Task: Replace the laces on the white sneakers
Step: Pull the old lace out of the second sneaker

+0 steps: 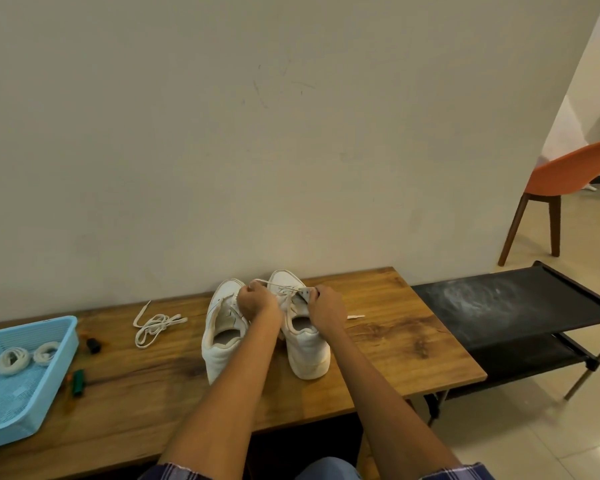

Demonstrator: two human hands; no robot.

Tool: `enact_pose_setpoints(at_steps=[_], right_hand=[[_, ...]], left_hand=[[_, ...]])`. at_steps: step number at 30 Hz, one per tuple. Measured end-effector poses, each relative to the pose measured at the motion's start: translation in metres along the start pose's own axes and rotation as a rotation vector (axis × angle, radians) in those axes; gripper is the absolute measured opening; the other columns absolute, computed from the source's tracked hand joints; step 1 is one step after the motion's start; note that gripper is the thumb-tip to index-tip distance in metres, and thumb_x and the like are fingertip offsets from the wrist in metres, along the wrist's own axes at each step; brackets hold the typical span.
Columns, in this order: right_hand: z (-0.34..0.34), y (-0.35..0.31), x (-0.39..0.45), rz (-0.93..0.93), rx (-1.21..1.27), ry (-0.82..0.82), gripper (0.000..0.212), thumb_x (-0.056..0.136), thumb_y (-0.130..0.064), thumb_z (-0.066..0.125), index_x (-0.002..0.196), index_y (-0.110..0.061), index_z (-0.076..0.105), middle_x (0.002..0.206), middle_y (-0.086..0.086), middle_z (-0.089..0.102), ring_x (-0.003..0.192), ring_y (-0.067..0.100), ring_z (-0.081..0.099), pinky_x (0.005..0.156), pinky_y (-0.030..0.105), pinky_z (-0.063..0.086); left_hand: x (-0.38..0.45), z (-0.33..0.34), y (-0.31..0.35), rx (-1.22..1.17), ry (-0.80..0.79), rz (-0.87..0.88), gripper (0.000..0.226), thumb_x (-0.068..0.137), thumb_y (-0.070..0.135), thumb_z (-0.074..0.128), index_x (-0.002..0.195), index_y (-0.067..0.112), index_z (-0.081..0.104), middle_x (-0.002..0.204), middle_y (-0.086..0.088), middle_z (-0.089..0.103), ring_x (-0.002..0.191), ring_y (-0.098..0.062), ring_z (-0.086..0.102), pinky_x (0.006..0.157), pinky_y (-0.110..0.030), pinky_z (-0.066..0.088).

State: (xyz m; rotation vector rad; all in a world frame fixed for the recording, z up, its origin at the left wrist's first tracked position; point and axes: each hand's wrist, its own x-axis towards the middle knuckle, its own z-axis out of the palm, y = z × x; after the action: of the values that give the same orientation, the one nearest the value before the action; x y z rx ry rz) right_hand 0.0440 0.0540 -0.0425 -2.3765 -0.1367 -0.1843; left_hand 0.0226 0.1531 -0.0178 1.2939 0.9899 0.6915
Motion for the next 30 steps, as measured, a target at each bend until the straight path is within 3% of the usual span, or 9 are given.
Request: enact_pose_setpoints(at_steps=[3,6,10,14,19,23,27,29,30], right_hand=[[0.002,0.001,0.002,0.005,-0.004,-0.005,0.033,0.101,-0.022,0.034,0.099,-0.006,0.062,0.100,0.011,0.065,0.085,0.022,0.056,0.068,0.028,0.037],[0.002,0.000,0.002,0.017,0.006,-0.003,0.033,0.100,-0.022,0.034,0.098,-0.006,0.063,0.097,0.010,0.065,0.079,0.018,0.050,0.067,0.029,0.037],[0.001,-0.001,0.000,0.032,0.001,-0.015,0.033,0.100,-0.023,0.035,0.096,-0.008,0.063,0.085,0.005,0.058,0.077,0.018,0.052,0.064,0.028,0.036],[0.003,-0.001,0.002,0.040,0.011,-0.020,0.032,0.099,-0.026,0.036,0.094,-0.009,0.064,0.093,0.007,0.066,0.081,0.021,0.058,0.064,0.027,0.036],[0.002,-0.002,0.002,0.057,0.022,-0.019,0.031,0.099,-0.025,0.038,0.093,-0.009,0.063,0.088,0.007,0.063,0.075,0.016,0.051,0.063,0.027,0.034],[0.003,-0.001,0.003,0.048,0.030,-0.014,0.031,0.099,-0.025,0.038,0.091,-0.009,0.063,0.085,0.006,0.061,0.075,0.017,0.051,0.063,0.029,0.037],[0.004,-0.001,0.003,0.061,0.029,-0.018,0.031,0.099,-0.027,0.038,0.093,-0.011,0.064,0.083,0.003,0.061,0.073,0.017,0.052,0.061,0.029,0.037],[0.003,-0.001,0.003,0.061,0.021,-0.016,0.031,0.100,-0.027,0.037,0.095,-0.012,0.064,0.085,0.003,0.061,0.074,0.016,0.052,0.061,0.028,0.036],[0.002,-0.002,0.002,0.057,0.018,-0.016,0.031,0.100,-0.026,0.037,0.096,-0.011,0.064,0.087,0.003,0.062,0.075,0.016,0.052,0.062,0.028,0.036]], left_hand=[[0.003,0.002,0.010,0.287,-0.093,0.113,0.033,0.093,0.006,0.043,0.125,0.001,0.048,0.127,-0.015,0.055,0.116,-0.034,0.050,0.081,-0.036,0.044],[0.002,0.006,0.015,0.554,-0.176,0.333,0.057,0.089,0.008,0.053,0.141,0.014,0.029,0.141,-0.011,0.039,0.127,-0.032,0.034,0.079,-0.035,0.040],[0.004,0.016,0.007,0.960,-0.344,0.678,0.033,0.091,0.023,0.054,0.123,0.017,0.053,0.135,-0.007,0.042,0.126,-0.028,0.032,0.092,-0.037,0.044],[0.002,0.024,-0.002,1.226,-0.405,0.817,0.021,0.094,0.023,0.050,0.107,0.012,0.062,0.119,-0.007,0.053,0.117,-0.025,0.041,0.087,-0.035,0.045],[0.007,0.022,-0.012,1.037,-0.366,0.781,0.020,0.093,0.022,0.051,0.087,0.011,0.066,0.097,-0.007,0.064,0.104,-0.023,0.052,0.073,-0.032,0.046],[0.006,0.016,-0.011,0.773,-0.408,0.691,0.013,0.090,0.018,0.053,0.080,0.014,0.060,0.088,-0.002,0.062,0.087,-0.019,0.056,0.067,-0.028,0.042],[0.000,0.019,0.013,0.173,-0.405,0.420,0.017,0.091,0.005,0.048,0.078,0.013,0.042,0.081,0.000,0.059,0.074,-0.019,0.057,0.054,-0.015,0.039],[-0.002,0.021,0.023,-0.122,-0.381,0.253,0.018,0.091,0.000,0.043,0.080,0.013,0.040,0.080,-0.003,0.061,0.066,-0.018,0.062,0.056,-0.017,0.048],[-0.002,0.021,0.026,-0.161,-0.365,0.231,0.014,0.091,0.000,0.042,0.082,0.011,0.039,0.079,-0.003,0.059,0.063,-0.017,0.060,0.056,-0.020,0.049]])
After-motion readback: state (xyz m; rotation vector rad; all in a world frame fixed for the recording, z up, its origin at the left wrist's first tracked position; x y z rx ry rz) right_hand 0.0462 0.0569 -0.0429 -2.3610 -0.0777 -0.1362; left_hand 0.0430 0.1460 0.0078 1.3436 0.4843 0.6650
